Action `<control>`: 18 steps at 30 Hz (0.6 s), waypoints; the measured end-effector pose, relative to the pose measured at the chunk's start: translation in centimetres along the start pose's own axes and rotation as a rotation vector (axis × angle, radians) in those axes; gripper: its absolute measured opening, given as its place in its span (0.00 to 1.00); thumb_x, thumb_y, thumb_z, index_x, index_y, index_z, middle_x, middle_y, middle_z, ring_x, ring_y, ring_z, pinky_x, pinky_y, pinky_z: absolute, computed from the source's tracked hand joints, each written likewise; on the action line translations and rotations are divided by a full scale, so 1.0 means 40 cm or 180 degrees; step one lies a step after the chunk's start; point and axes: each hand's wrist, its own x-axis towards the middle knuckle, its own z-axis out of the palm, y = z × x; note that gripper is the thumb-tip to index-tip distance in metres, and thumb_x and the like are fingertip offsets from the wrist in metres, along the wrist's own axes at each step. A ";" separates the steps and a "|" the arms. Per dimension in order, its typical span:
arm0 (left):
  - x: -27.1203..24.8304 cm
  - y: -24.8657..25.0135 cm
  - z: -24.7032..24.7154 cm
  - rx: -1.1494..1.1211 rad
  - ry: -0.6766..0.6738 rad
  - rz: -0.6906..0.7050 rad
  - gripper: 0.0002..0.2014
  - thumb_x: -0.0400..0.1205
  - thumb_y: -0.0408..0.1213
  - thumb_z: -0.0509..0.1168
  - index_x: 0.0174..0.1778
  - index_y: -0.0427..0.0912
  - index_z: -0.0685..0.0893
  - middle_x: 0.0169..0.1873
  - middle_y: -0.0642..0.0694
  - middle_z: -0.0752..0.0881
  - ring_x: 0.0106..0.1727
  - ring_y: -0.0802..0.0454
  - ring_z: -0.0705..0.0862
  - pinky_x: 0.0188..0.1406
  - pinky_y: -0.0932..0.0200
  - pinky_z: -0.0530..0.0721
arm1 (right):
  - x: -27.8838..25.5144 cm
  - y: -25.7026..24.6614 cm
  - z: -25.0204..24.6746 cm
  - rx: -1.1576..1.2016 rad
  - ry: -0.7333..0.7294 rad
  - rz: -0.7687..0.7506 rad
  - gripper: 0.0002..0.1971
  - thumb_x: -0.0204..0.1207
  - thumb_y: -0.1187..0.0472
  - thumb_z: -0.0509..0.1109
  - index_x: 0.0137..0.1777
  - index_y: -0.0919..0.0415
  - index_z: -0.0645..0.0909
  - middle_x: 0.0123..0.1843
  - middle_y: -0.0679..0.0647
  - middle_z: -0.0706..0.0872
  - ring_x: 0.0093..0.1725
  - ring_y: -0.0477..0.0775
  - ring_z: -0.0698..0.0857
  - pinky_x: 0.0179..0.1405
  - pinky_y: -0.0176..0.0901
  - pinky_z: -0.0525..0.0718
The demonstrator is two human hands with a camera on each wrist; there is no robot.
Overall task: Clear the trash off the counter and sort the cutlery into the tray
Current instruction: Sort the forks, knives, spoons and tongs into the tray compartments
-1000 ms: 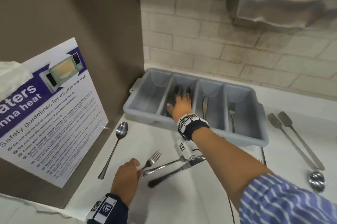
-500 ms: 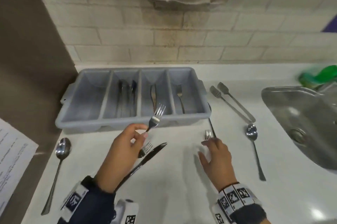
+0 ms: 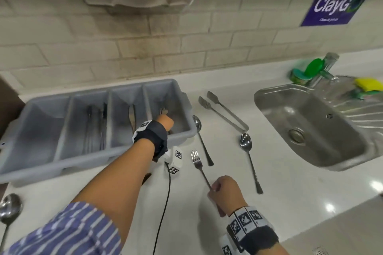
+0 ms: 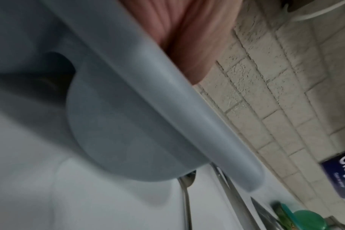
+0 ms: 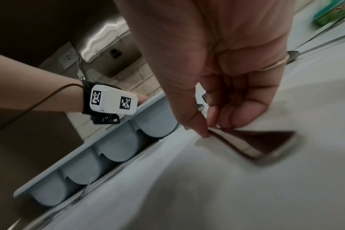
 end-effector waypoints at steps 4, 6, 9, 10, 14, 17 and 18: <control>0.005 -0.005 0.007 -0.0452 0.0097 -0.0065 0.14 0.81 0.21 0.51 0.57 0.25 0.80 0.57 0.30 0.83 0.57 0.36 0.81 0.61 0.49 0.77 | 0.015 -0.010 0.008 -0.0265 0.0082 -0.0059 0.07 0.65 0.60 0.69 0.32 0.59 0.73 0.39 0.51 0.76 0.38 0.51 0.77 0.35 0.33 0.73; -0.001 -0.022 0.003 -0.0969 0.0393 0.0319 0.21 0.79 0.19 0.51 0.67 0.29 0.75 0.68 0.34 0.78 0.67 0.37 0.77 0.68 0.51 0.74 | 0.018 0.000 0.006 -0.0241 0.0120 -0.0130 0.09 0.64 0.61 0.69 0.29 0.58 0.71 0.35 0.52 0.77 0.34 0.50 0.76 0.30 0.32 0.71; -0.093 -0.054 -0.024 -0.1535 0.0787 0.1040 0.24 0.77 0.15 0.51 0.66 0.34 0.78 0.68 0.36 0.79 0.69 0.41 0.78 0.64 0.70 0.75 | 0.017 0.032 -0.005 -0.0073 0.0173 -0.0300 0.13 0.67 0.65 0.67 0.25 0.53 0.70 0.27 0.48 0.75 0.28 0.46 0.73 0.24 0.30 0.67; -0.136 -0.082 -0.038 -0.1599 0.0851 0.1274 0.23 0.76 0.13 0.51 0.62 0.33 0.80 0.64 0.38 0.82 0.65 0.47 0.80 0.58 0.81 0.74 | 0.014 0.045 -0.008 -0.0014 0.0161 -0.0408 0.14 0.70 0.67 0.66 0.27 0.51 0.72 0.27 0.46 0.77 0.28 0.46 0.75 0.25 0.28 0.68; -0.312 -0.277 -0.089 -0.1435 0.0926 0.1323 0.23 0.79 0.19 0.55 0.47 0.55 0.85 0.48 0.59 0.88 0.50 0.74 0.83 0.52 0.87 0.75 | -0.002 0.054 0.002 0.0094 0.0088 -0.0907 0.15 0.77 0.66 0.65 0.35 0.45 0.76 0.32 0.42 0.82 0.35 0.42 0.80 0.31 0.26 0.72; -0.414 -0.445 -0.115 -0.1384 0.1326 0.0909 0.25 0.78 0.19 0.56 0.41 0.58 0.85 0.40 0.73 0.88 0.47 0.73 0.84 0.48 0.86 0.76 | -0.016 -0.002 0.014 0.0280 -0.0022 -0.1129 0.21 0.74 0.71 0.66 0.33 0.40 0.75 0.31 0.43 0.84 0.36 0.45 0.83 0.33 0.25 0.76; -0.447 -0.493 -0.120 -0.1360 0.1463 0.0777 0.25 0.78 0.18 0.56 0.41 0.57 0.85 0.40 0.75 0.87 0.46 0.72 0.84 0.47 0.86 0.76 | -0.025 -0.036 0.015 0.0360 -0.0059 -0.1229 0.21 0.73 0.72 0.66 0.33 0.40 0.76 0.30 0.43 0.85 0.38 0.42 0.83 0.33 0.22 0.76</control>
